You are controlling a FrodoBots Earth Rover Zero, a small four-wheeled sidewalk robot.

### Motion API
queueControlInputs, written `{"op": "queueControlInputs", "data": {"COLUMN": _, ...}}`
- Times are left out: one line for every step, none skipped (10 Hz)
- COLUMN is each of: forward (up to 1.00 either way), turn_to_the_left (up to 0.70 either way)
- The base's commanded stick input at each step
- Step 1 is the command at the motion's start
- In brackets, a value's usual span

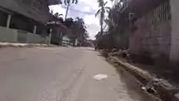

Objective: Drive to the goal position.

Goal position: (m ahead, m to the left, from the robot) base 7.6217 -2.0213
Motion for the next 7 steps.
{"op": "queueControlInputs", "data": {"forward": 1.00, "turn_to_the_left": -0.19}}
{"op": "queueControlInputs", "data": {"forward": 1.00, "turn_to_the_left": -0.39}}
{"op": "queueControlInputs", "data": {"forward": 1.00, "turn_to_the_left": -0.40}}
{"op": "queueControlInputs", "data": {"forward": 1.00, "turn_to_the_left": -0.29}}
{"op": "queueControlInputs", "data": {"forward": 1.00, "turn_to_the_left": -0.05}}
{"op": "queueControlInputs", "data": {"forward": 1.00, "turn_to_the_left": 0.00}}
{"op": "queueControlInputs", "data": {"forward": 1.00, "turn_to_the_left": 0.00}}
